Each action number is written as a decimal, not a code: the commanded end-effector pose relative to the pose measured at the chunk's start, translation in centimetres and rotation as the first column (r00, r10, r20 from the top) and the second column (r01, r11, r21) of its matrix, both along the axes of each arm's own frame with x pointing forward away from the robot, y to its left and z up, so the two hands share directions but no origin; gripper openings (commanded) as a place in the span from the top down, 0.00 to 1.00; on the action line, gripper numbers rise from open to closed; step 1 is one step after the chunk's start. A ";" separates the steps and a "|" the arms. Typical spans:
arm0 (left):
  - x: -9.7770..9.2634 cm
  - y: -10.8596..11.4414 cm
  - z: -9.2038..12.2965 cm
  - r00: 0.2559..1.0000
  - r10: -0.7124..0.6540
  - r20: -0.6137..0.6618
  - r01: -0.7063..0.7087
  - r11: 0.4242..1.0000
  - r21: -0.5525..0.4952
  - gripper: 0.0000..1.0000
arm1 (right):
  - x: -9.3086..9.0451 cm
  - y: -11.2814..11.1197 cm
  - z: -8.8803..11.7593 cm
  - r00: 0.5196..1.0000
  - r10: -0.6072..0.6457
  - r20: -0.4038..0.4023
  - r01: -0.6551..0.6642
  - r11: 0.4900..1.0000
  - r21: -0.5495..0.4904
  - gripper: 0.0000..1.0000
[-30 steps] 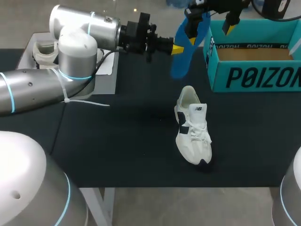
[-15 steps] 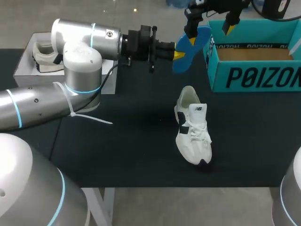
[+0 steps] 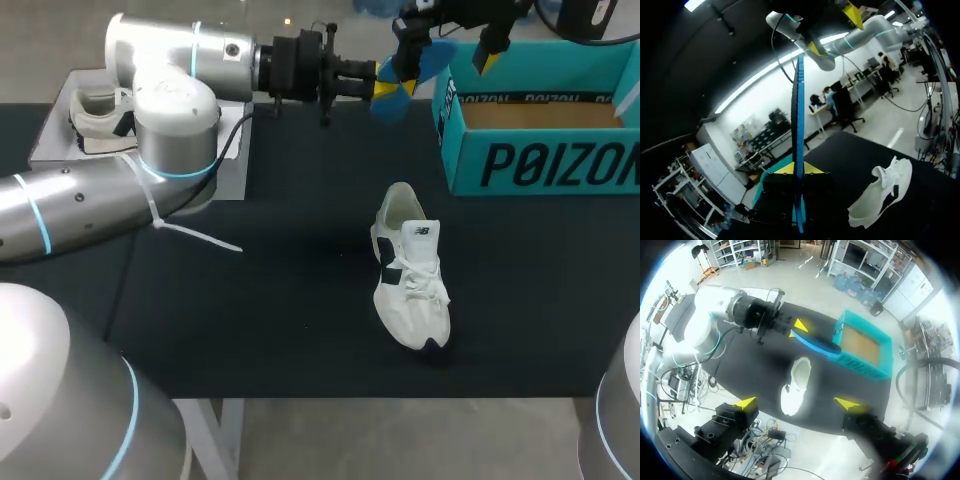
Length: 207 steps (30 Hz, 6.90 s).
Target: Take the shoe out of the shoebox, open the shoe tongue, remove and reinsert the insole, then place the shoe into the shoebox
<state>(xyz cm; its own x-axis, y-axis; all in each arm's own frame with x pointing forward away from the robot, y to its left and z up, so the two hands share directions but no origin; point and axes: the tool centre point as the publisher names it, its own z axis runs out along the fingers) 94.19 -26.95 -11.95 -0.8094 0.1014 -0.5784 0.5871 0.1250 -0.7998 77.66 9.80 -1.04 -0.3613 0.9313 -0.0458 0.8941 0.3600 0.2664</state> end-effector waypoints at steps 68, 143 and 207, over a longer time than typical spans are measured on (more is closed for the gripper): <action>-2.6 0.8 -7.2 0.414 -0.112 0.903 0.143 0.988 0.057 1.00 | 0.1 0.0 0.0 1.000 0.000 -0.001 0.000 1.000 -0.001 0.00; -1.0 0.0 -6.2 0.424 -0.124 0.897 0.145 0.987 0.068 1.00 | 6.3 -4.7 -9.8 0.951 0.304 -0.047 -0.134 0.549 0.825 0.00; -1.0 0.0 -6.2 0.424 -0.124 0.897 0.145 0.987 0.068 1.00 | 11.1 1.3 -17.6 0.927 0.369 -0.067 -0.115 0.448 0.886 1.00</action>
<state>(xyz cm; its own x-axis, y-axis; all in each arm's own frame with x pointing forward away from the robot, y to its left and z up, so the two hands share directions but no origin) 93.05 -26.79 -18.02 0.1863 0.1440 -0.9719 0.9825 -0.0308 0.1838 88.64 10.79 -18.59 -0.4592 0.3190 0.8291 0.8823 0.2720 0.3840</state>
